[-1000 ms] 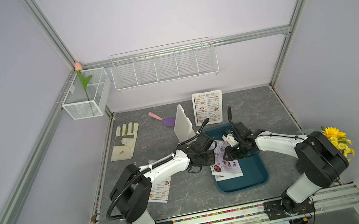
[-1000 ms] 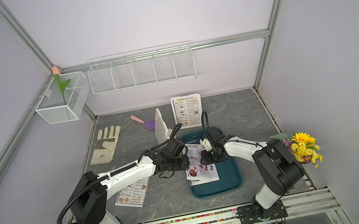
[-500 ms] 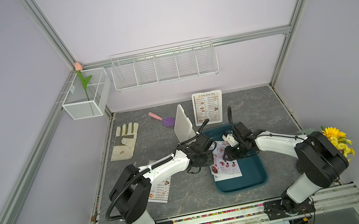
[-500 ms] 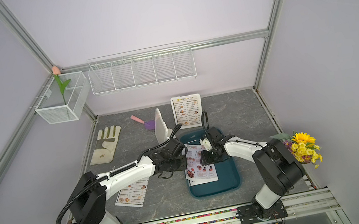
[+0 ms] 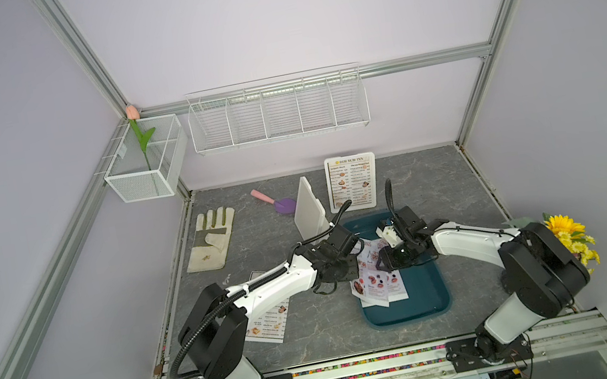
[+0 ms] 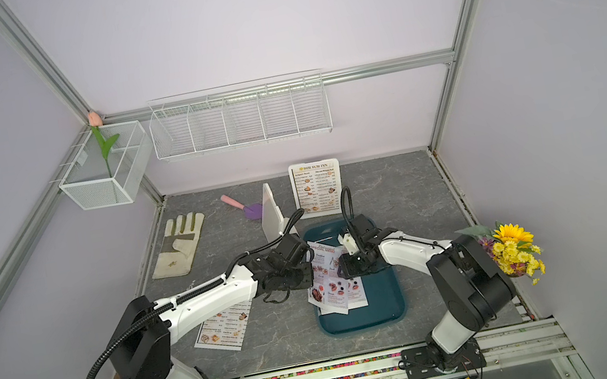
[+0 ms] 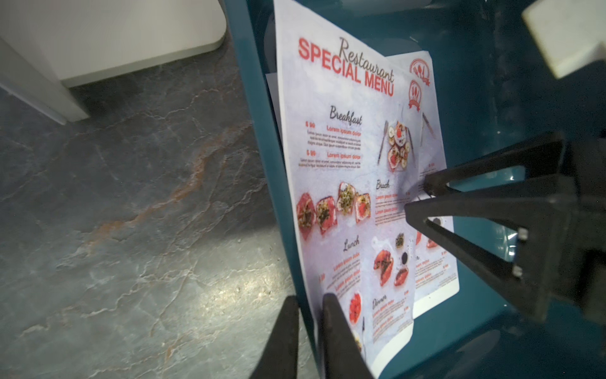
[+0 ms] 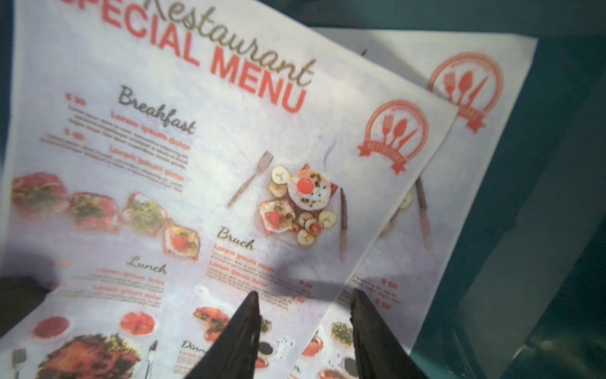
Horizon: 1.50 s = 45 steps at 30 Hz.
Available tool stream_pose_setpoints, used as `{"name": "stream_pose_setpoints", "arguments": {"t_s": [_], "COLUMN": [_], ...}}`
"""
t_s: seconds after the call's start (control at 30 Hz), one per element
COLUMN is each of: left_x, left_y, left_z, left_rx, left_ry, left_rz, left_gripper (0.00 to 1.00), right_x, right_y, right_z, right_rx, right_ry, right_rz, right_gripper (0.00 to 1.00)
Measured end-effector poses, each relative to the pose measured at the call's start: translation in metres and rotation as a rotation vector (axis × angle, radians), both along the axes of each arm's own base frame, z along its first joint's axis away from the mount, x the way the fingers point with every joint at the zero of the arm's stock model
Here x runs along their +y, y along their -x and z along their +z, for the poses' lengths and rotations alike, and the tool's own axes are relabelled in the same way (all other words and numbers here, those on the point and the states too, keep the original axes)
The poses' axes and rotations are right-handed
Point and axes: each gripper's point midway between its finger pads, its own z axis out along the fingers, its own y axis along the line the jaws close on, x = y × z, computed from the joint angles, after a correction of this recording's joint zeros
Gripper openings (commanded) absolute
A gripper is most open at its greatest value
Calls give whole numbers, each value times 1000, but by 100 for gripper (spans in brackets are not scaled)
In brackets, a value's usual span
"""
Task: Replace the menus in the menu holders
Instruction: Pick up the menu from the storage box.
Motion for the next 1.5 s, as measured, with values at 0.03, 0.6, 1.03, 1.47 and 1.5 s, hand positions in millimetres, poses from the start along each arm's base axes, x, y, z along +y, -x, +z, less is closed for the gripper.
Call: {"name": "stream_pose_setpoints", "arguments": {"t_s": [0.03, 0.6, 1.03, 1.47, 1.5], "left_x": [0, 2, 7, 1, 0], "left_y": [0, 0, 6, -9, -10], "left_z": [1, 8, 12, 99, 105], "left_rx": [-1, -12, 2, -152, -165], "left_ry": [2, 9, 1, 90, 90], "left_rz": [2, 1, -4, -32, -38], "left_gripper": [11, 1, 0, 0, 0], "right_x": [-2, -24, -43, -37, -33], "right_y": [-1, -11, -20, -33, -32], "right_z": [0, -2, -4, 48, 60], "right_rx": [-3, -18, -31, -134, -159], "right_ry": [2, 40, 56, -87, -117], "right_rz": [-5, -59, -79, -56, -45], "right_gripper": [48, 49, 52, 76, 78]}}
